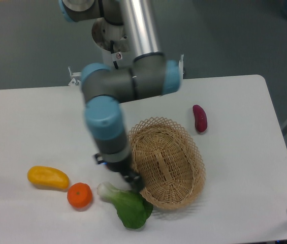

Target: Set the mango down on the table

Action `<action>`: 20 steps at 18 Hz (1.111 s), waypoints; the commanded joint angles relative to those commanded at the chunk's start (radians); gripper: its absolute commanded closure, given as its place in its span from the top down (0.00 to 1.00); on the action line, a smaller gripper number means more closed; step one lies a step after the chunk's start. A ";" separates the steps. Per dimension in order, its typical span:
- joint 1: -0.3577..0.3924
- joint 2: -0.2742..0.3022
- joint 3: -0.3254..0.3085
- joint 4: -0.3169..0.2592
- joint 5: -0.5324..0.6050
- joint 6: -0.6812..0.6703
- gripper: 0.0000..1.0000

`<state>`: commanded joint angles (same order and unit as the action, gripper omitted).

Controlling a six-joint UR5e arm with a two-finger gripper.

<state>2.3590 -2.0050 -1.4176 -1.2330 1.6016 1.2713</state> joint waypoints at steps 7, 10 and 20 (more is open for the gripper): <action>0.195 -0.012 0.043 -0.023 -0.011 0.233 1.00; 0.238 -0.057 0.095 -0.025 -0.009 0.244 1.00; 0.293 -0.124 0.141 -0.017 -0.012 0.284 1.00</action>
<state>2.6523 -2.1292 -1.2763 -1.2502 1.5892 1.5555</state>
